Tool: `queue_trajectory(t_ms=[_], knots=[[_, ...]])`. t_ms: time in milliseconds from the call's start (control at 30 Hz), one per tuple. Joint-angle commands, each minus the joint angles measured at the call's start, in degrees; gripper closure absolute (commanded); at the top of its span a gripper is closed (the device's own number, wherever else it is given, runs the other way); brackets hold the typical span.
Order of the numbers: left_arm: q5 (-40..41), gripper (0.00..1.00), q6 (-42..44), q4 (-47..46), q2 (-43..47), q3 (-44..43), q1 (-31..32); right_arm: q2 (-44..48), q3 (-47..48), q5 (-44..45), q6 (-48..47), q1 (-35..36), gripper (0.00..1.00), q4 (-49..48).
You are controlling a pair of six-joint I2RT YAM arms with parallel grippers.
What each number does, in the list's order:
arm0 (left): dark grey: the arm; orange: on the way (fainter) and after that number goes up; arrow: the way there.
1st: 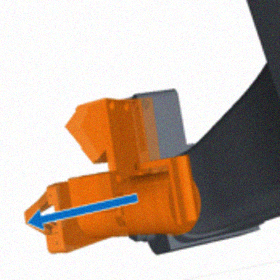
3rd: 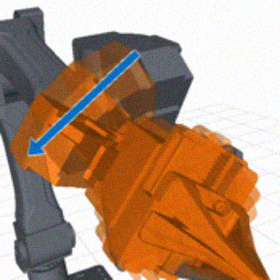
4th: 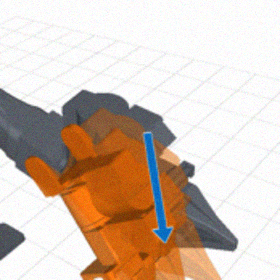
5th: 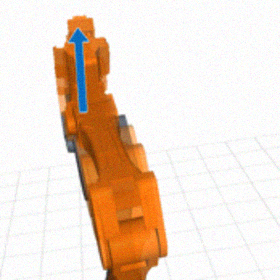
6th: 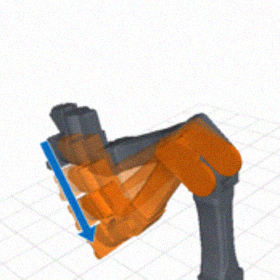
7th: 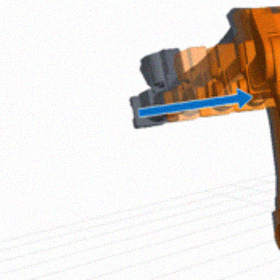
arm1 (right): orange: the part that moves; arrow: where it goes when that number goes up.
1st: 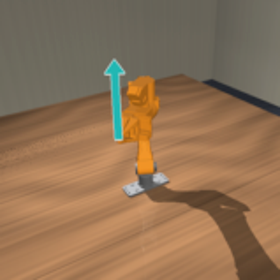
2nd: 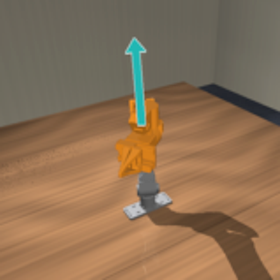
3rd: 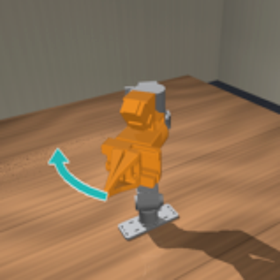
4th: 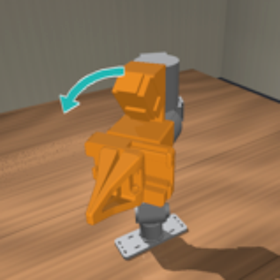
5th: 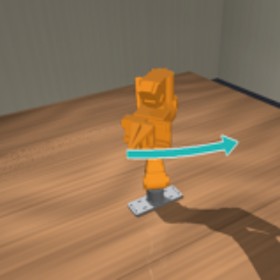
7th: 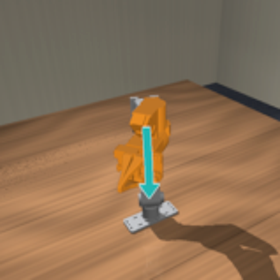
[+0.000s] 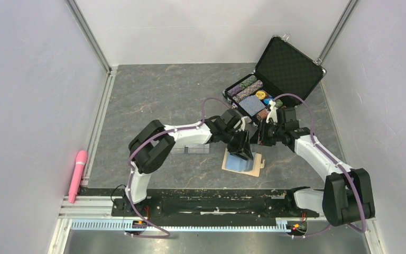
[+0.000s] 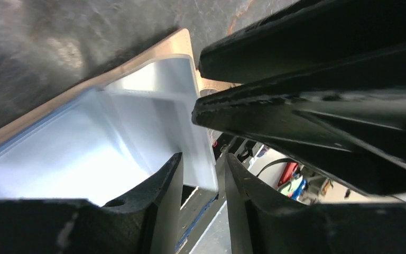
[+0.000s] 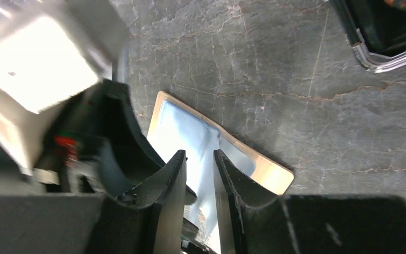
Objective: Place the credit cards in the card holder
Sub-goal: Insert the credit card into the card holder.
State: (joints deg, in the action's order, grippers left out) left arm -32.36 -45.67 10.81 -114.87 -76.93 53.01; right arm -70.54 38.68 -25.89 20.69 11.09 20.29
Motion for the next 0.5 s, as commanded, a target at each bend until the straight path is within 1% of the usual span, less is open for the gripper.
queue_trajectory(t_ms=[0, 100, 233, 367, 467], knots=[[-5.4, 0.59, -2.2, -2.7, -3.7, -4.0, 2.1, 0.9, 2.9, 1.6, -1.3, -0.9, 0.72, 0.8], [-5.7, 0.59, -1.7, -2.6, -3.9, -4.7, 2.3, 0.2, 3.9, 2.4, -2.8, -1.2, 0.71, 2.3], [-4.0, 0.56, -0.5, -3.4, -1.3, -3.6, 2.1, -0.5, 4.8, 2.2, -4.1, -1.2, 0.68, 2.9], [-1.7, 0.55, -0.3, -5.0, 2.6, -0.6, 0.6, -1.9, 5.0, -0.1, -4.1, -1.1, 0.65, 2.3], [-0.7, 0.53, -0.8, -7.3, 6.4, 2.6, -1.7, -3.2, 4.7, -2.3, -3.3, -0.8, 0.64, 1.0]])
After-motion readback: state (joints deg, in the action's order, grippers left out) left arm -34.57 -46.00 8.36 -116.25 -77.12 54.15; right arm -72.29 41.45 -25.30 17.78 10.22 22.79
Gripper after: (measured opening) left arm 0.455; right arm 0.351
